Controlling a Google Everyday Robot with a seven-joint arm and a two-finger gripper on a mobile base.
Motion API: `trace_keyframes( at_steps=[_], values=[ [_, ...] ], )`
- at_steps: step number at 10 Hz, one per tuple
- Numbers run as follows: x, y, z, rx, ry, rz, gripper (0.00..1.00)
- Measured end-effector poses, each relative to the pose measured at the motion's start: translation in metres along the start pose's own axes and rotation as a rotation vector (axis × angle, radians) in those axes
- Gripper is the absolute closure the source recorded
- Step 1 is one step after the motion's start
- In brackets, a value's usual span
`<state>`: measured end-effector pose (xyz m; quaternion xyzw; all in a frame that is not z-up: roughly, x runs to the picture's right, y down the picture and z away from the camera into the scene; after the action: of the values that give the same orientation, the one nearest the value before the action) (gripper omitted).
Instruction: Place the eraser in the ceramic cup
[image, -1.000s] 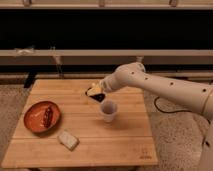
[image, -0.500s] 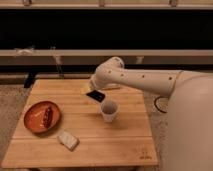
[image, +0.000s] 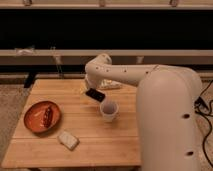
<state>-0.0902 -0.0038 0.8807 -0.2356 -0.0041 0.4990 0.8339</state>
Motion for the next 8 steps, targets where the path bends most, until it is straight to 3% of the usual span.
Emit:
trace_keyframes(
  at_steps=[8],
  values=[
    [0.009,-0.006,0.049,0.022,0.135,-0.027,0.2]
  ],
)
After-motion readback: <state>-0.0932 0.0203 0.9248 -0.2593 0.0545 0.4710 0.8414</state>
